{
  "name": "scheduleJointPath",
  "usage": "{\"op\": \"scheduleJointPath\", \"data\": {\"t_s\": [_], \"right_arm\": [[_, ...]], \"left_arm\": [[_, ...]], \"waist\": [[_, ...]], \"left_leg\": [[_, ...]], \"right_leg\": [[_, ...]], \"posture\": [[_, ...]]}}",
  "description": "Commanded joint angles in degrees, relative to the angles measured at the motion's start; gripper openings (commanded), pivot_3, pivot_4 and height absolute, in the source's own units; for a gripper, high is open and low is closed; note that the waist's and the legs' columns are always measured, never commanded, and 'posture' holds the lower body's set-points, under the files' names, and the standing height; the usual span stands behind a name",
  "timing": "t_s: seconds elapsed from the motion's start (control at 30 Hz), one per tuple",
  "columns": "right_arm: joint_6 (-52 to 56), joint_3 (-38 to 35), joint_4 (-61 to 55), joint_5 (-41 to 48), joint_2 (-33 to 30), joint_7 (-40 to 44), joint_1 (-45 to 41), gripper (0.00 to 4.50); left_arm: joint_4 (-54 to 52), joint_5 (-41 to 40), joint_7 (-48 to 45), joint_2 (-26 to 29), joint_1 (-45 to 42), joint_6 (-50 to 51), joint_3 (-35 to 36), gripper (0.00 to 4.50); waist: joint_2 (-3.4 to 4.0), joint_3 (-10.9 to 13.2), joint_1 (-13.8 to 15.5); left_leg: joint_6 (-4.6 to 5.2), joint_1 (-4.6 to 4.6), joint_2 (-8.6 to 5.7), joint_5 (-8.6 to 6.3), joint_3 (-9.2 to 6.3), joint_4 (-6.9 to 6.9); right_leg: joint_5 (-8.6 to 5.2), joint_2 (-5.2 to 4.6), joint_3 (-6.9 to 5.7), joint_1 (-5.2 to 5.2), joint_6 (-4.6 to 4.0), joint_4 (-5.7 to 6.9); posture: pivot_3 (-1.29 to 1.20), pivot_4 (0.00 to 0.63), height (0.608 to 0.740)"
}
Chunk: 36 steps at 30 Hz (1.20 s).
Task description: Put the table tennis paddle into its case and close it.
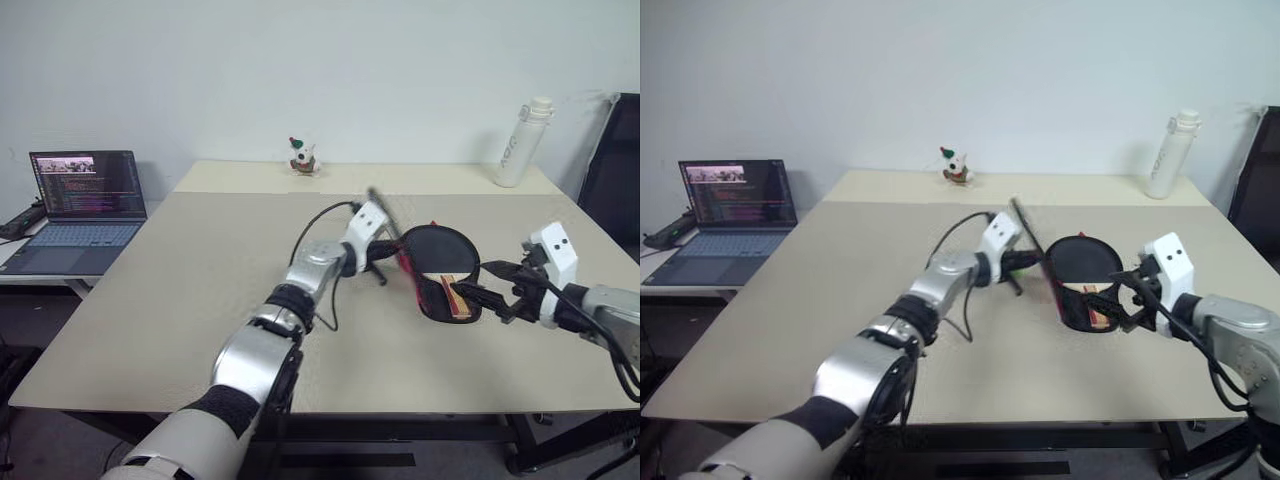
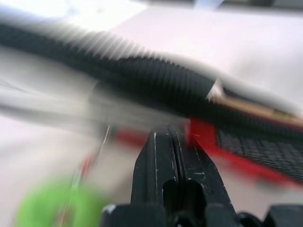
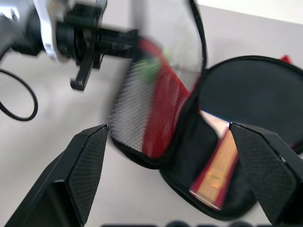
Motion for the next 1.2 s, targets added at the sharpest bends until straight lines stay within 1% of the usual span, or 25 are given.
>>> {"op": "scheduleJointPath", "data": {"t_s": [0.03, 0.13, 0.3, 0.4, 0.53, 0.63, 0.7, 0.77, 0.87, 0.97, 1.07, 1.2], "right_arm": [[0.6, -3.5, -0.2, 0.3, -1.7, -1.4, 0.0, 4.5], [1.2, -4.0, 0.3, -0.1, -1.4, -3.2, 0.1, 4.5], [1.6, -3.1, 1.2, 0.5, -1.5, -3.4, 0.4, 4.5], [-0.1, 0.0, 5.5, -0.7, -0.4, -2.8, -1.6, 4.5], [-4.4, 5.0, 15.9, -4.3, 1.9, -2.6, -6.7, 4.5], [-7.6, 5.9, 24.9, -6.5, 5.0, -3.4, -11.0, 4.5], [-10.8, 7.4, 31.1, -9.0, 6.0, -3.0, -13.9, 4.5], [-14.2, 9.2, 38.6, -11.9, 6.9, -2.6, -17.3, 4.5], [-18.6, 11.9, 48.0, -15.7, 7.4, -0.9, -21.1, 4.5], [-22.8, 13.9, 56.4, -19.1, 8.0, 0.8, -24.2, 4.5], [-28.7, 16.6, 67.5, -23.4, 9.3, 2.5, -27.9, 4.5], [-34.3, 17.5, 77.9, -26.8, 11.4, 3.6, -31.4, 4.5]], "left_arm": [[1.9, 0.0, 1.1, -2.5, -4.0, -2.1, 1.2, 0.05], [3.2, 0.3, 2.5, -3.6, -5.1, -2.5, 1.6, 0.05], [3.0, -0.1, 0.1, -2.9, -4.1, -3.3, 2.3, 0.05], [1.4, -1.8, -4.6, -0.3, -1.6, -3.1, 3.8, 0.05], [-3.4, -4.1, -10.9, 4.3, 3.5, -1.6, 5.5, 0.05], [-10.0, -6.0, -14.6, 7.4, 8.3, 2.2, 6.0, 0.05], [-18.3, -8.0, -18.1, 9.8, 13.1, 6.8, 5.8, 0.05], [-30.2, -11.3, -21.9, 13.0, 19.0, 14.7, 5.4, 0.05], [-45.0, -15.5, -24.1, 16.6, 25.6, 24.2, 5.1, 0.05], [-54.2, -18.8, -24.0, 19.3, 29.1, 30.5, 5.5, 0.05], [-62.6, -22.0, -24.7, 23.4, 32.2, 35.9, 6.2, 0.05], [-66.4, -23.0, -22.8, 26.7, 34.3, 37.7, 6.6, 0.05]], "waist": [[0.01, 0.0, -0.1], [0.02, 0.0, -0.5], [0.02, 0.0, -0.7], [0.04, 0.0, -0.9], [0.08, 0.0, -1.3], [0.1, 0.0, -1.2], [0.1, 0.0, -1.1], [0.1, 0.0, -1.1], [0.1, 0.0, -1.1], [0.1, 0.0, -0.9], [0.11, 0.0, -1.1], [0.11, 0.0, -1.2]], "left_leg": [[0.0, -0.02, -0.01, 0.0, 0.01, -0.01], [0.01, -0.02, 0.02, -0.01, 0.0, -0.03], [0.01, -0.02, 0.01, -0.01, -0.02, -0.02], [0.01, -0.02, 0.0, -0.01, -0.01, -0.02], [0.01, 0.13, 0.05, 0.0, 0.05, -0.02], [0.01, 0.19, 0.07, 0.01, 0.07, -0.02], [0.01, 0.2, 0.04, 0.01, 0.07, 0.0], [0.01, 0.2, 0.03, 0.01, 0.12, 0.0], [0.0, 0.19, 0.03, 0.01, 0.18, 0.01], [0.0, 0.19, 0.04, 0.01, 0.15, 0.04], [0.0, 0.19, 0.04, 0.01, 0.19, 0.23], [0.0, 0.28, 0.05, 0.01, 0.24, 0.38]], "right_leg": [[0.0, 0.0, 0.0, 0.0, 0.0, -0.05], [0.0, 0.01, -0.01, 0.0, 0.0, -0.08], [0.0, 0.01, -0.02, -0.01, 0.0, -0.04], [0.0, 0.01, -0.01, -0.01, 0.0, -0.05], [0.02, 0.04, 0.07, -0.01, -0.03, 0.08], [0.02, 0.06, 0.13, -0.01, -0.04, 0.2], [0.04, 0.05, 0.15, -0.01, -0.07, 0.28], [0.18, 0.02, 0.23, -0.04, -0.32, 0.34], [0.19, 0.02, 0.3, -0.11, -0.32, 0.39], [0.19, 0.02, 0.28, -0.14, -0.33, 0.47], [0.19, 0.03, 0.31, -0.12, -0.33, 0.56], [0.19, 0.05, 0.37, -0.05, -0.34, 0.67]], "posture": [[0.0, 0.15, 0.74], [0.0, 0.15, 0.74], [0.0, 0.15, 0.74], [0.0, 0.15, 0.74], [0.0, 0.15, 0.74], [0.0, 0.15, 0.74], [0.0, 0.15, 0.74], [0.0, 0.15, 0.74], [0.0, 0.15, 0.74], [0.0, 0.15, 0.74], [0.0, 0.15, 0.74], [0.0, 0.15, 0.74]]}}
